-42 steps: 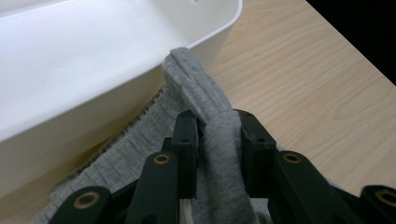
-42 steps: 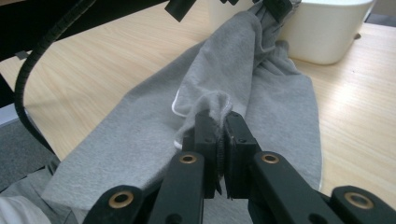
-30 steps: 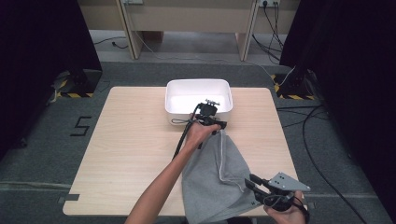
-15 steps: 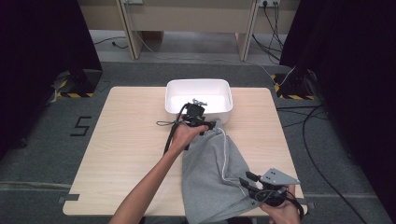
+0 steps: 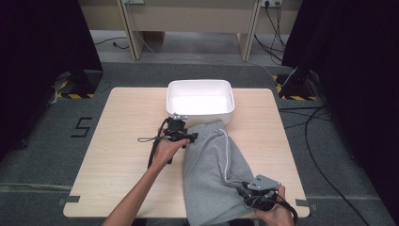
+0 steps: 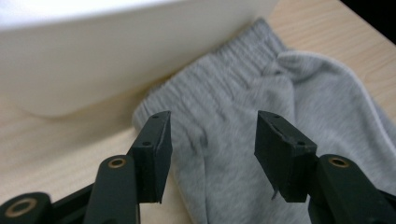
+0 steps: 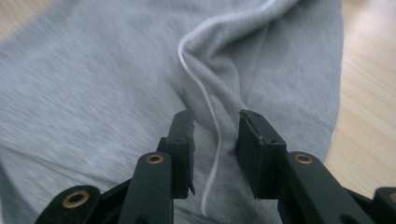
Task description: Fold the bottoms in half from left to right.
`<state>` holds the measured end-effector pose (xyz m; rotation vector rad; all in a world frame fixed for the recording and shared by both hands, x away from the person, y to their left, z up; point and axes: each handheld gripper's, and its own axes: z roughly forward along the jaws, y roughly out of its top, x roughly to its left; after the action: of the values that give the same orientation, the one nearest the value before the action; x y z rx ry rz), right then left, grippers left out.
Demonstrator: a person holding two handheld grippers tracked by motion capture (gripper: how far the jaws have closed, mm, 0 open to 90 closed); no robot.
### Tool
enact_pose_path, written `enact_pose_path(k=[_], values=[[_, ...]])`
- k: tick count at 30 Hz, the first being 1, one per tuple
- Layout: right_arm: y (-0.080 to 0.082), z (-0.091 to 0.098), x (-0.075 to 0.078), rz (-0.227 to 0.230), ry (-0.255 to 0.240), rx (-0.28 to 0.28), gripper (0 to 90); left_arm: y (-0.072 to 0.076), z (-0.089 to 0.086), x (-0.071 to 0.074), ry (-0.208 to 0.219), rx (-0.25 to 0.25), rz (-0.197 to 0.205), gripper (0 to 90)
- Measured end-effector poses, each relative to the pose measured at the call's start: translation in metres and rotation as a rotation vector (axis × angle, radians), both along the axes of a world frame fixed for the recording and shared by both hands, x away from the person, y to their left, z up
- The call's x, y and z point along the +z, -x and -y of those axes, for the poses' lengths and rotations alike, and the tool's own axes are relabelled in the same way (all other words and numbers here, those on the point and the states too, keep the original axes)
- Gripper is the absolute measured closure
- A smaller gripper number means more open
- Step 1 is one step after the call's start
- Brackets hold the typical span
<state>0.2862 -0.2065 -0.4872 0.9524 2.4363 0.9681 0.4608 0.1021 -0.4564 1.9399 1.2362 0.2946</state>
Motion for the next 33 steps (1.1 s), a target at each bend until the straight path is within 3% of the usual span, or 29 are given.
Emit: enact_pose_path(k=[4,6,9,11,16,19,25,28,33], values=[[-0.004,0.002,-0.011,-0.031,0.041,-0.004,67.9,0.004,0.005,-0.020,-0.053,-0.005,-0.007,45.4],[-0.006,0.004,-0.013,-0.050,0.014,0.003,75.3,0.003,0.008,-0.029,-0.095,-0.004,-0.005,45.4],[-0.005,0.008,-0.006,-0.037,0.001,0.008,83.5,-0.002,0.011,-0.042,-0.144,-0.002,-0.016,45.9],[-0.003,0.012,0.000,-0.025,-0.002,0.010,85.5,-0.004,0.012,-0.048,-0.142,0.015,-0.012,45.8],[0.009,0.028,0.016,0.003,-0.027,-0.002,86.6,-0.006,0.013,-0.048,-0.162,0.011,0.000,46.0],[0.018,0.043,0.023,0.019,-0.016,-0.029,86.7,-0.006,0.013,-0.049,-0.165,0.011,0.005,46.0],[0.027,0.060,0.010,-0.054,0.008,-0.051,86.8,-0.007,0.015,-0.049,-0.172,0.011,0.012,45.6],[0.022,0.055,-0.003,-0.104,0.041,-0.034,86.4,-0.007,0.015,-0.049,-0.176,0.009,0.012,45.4],[0.018,0.047,-0.003,-0.118,0.062,-0.016,85.5,-0.010,0.012,-0.050,-0.170,0.016,0.017,44.0]])
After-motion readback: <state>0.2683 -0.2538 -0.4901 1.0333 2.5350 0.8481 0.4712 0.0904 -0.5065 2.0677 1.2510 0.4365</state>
